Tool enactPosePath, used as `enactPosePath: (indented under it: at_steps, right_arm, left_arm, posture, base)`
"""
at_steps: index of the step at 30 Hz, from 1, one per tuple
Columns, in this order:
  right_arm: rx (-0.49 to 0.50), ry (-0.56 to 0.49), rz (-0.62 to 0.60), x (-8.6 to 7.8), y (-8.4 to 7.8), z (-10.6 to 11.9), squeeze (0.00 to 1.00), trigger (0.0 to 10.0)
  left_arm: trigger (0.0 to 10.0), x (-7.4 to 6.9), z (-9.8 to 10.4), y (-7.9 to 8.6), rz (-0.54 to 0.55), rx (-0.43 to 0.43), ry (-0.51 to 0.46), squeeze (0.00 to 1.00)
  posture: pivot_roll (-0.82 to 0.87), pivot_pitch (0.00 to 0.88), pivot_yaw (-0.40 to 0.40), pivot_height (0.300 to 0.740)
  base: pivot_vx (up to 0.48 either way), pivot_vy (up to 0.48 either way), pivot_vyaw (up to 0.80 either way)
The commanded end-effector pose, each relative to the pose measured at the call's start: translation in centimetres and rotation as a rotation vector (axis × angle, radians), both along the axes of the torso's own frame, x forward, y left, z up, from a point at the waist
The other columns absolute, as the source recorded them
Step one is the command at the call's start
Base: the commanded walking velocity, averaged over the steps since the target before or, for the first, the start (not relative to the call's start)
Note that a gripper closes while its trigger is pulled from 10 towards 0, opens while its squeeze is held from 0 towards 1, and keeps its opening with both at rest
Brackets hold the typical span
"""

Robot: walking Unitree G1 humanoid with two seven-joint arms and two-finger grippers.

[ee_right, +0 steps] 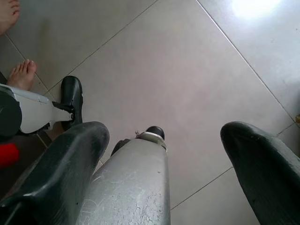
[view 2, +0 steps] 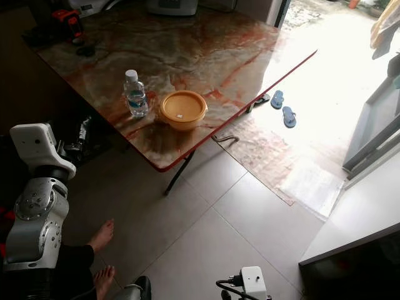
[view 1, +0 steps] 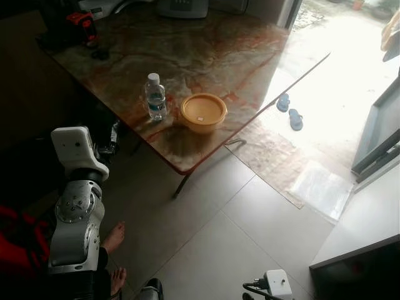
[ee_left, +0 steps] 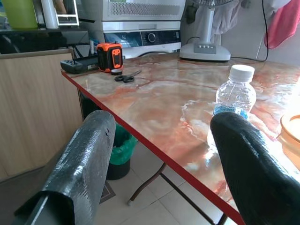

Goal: Restocking fridge

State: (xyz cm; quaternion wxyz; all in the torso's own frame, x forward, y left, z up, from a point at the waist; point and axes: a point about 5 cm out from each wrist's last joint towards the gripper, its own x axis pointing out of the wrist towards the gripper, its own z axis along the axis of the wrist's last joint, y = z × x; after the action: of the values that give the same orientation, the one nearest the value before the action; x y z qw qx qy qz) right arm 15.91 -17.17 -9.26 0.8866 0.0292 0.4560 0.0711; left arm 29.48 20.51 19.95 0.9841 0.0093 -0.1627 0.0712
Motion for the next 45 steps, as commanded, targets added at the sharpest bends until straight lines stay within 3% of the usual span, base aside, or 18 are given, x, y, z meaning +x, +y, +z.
enactPosePath:
  at_steps: [1, 15, 25, 45]
  right_arm:
    - [-0.001, 0.027, -0.028, -0.8, -0.4, -0.3, 0.00, 10.0]
    - [0.001, 0.017, -0.044, -0.7, -0.4, -0.3, 0.00, 10.0]
    - [0.001, 0.016, -0.048, -0.7, -0.4, -0.3, 0.00, 10.0]
    - [-0.002, 0.010, -0.045, -0.6, -0.3, -0.2, 0.00, 10.0]
  left_arm:
    - [10.0, -0.1, 0.4, -0.1, 0.003, 0.008, -0.010, 0.00]
    - [10.0, -0.1, 0.9, -0.8, -0.033, 0.058, -0.036, 0.00]
    - [10.0, -0.3, 1.4, -2.0, -0.110, 0.150, -0.063, 0.00]
    - [10.0, -0.2, 2.8, -2.2, -0.125, 0.144, -0.114, 0.00]
  posture:
    - [-0.02, 0.170, -0.074, 0.740]
    - [-0.02, 0.174, -0.075, 0.740]
    - [-0.02, 0.177, -0.075, 0.740]
    - [-0.02, 0.168, -0.073, 0.740]
  base:
    - [0.000, 0.000, 0.00]
    - [0.237, 0.000, 0.00]
    - [0.283, 0.000, 0.00]
    - [0.293, 0.000, 0.00]
